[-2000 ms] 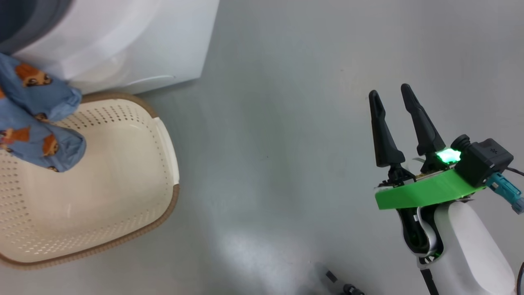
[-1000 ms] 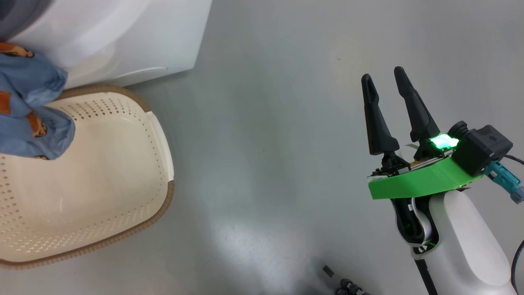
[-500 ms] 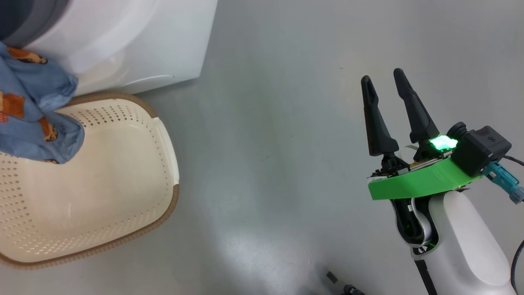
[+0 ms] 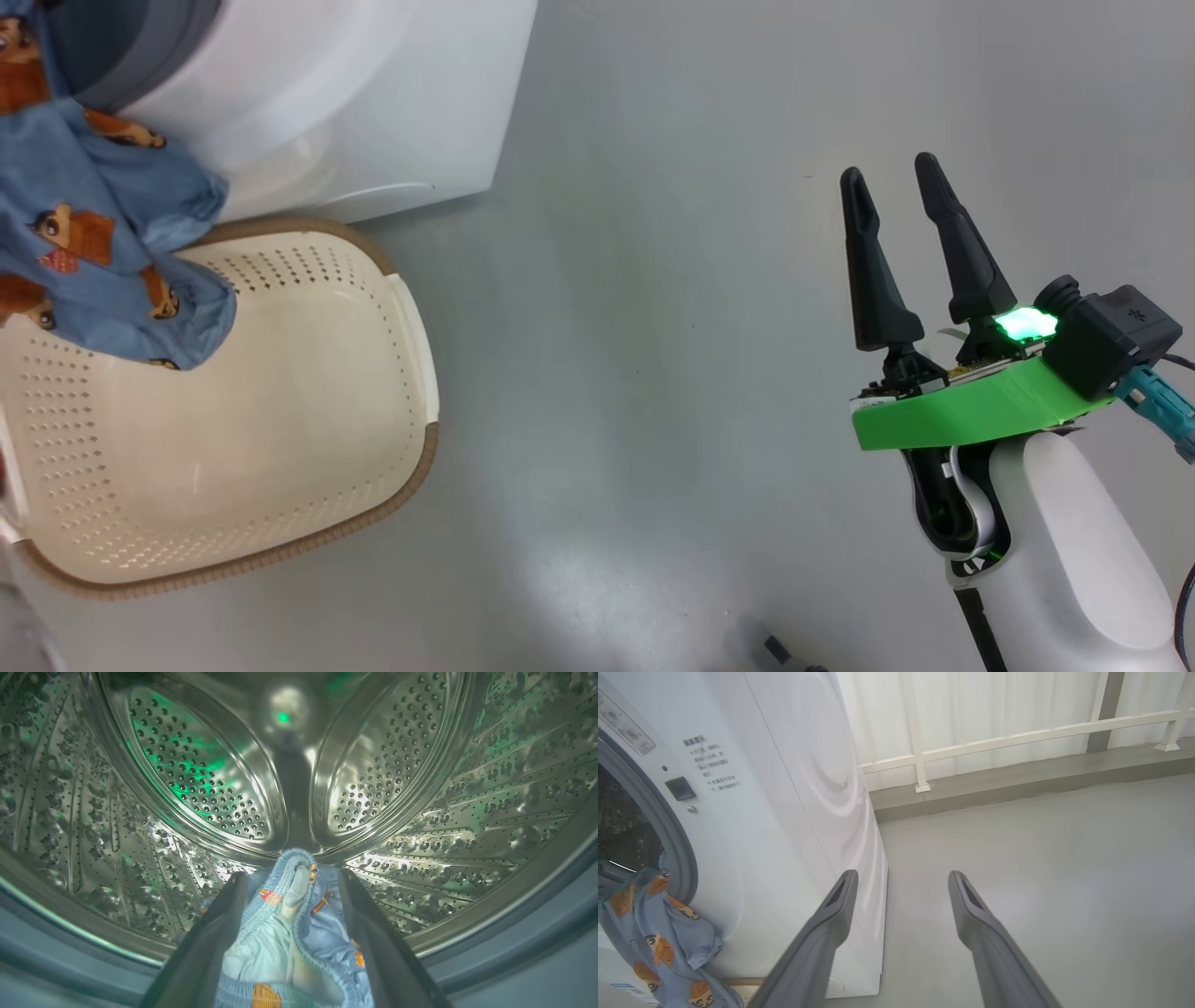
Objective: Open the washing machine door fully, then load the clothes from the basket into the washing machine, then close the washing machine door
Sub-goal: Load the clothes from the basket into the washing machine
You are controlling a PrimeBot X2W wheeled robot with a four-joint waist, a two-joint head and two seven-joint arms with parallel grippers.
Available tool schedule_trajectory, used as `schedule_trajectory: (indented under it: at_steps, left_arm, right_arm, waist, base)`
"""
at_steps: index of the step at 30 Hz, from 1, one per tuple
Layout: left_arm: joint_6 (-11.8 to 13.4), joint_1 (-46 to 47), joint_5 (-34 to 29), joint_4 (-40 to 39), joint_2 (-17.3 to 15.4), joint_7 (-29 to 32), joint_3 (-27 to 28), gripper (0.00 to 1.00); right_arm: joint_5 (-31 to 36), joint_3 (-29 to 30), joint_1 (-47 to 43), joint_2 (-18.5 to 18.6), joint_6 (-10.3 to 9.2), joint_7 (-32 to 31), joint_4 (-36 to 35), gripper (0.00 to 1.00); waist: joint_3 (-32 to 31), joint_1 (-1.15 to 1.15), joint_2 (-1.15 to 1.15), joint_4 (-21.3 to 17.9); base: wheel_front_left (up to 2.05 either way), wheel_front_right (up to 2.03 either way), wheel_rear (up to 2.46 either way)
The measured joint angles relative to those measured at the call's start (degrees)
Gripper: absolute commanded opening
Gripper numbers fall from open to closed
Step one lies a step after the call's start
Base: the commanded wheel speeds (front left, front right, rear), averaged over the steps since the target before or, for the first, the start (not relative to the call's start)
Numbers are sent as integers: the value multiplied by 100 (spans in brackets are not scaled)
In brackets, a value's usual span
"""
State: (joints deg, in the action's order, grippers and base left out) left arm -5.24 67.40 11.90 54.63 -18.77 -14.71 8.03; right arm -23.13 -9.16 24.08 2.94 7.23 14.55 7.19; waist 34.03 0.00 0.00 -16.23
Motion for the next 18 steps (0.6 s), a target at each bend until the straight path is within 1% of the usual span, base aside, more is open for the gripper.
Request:
schedule_trajectory:
  at_steps: [1, 9, 18]
  left_arm:
    - [0, 0, 0, 0, 0, 0, 0, 100]
    - [-20, -775, -25, -762, 338, 0, 297, 100]
    - [-85, -1684, -224, -1332, 653, 0, 535, 100]
  right_arm:
    - [0, 0, 0, 0, 0, 0, 0, 100]
    - [18, 35, -24, 76, 0, 0, 11, 100]
    - [26, 63, -162, 189, 0, 0, 74, 100]
  waist:
    - [0, 0, 0, 0]
    - [-205, 0, 0, 105]
    - [-570, 0, 0, 216]
  base:
    - [0, 0, 0]
    - [0, 0, 0]
    - [0, 0, 0]
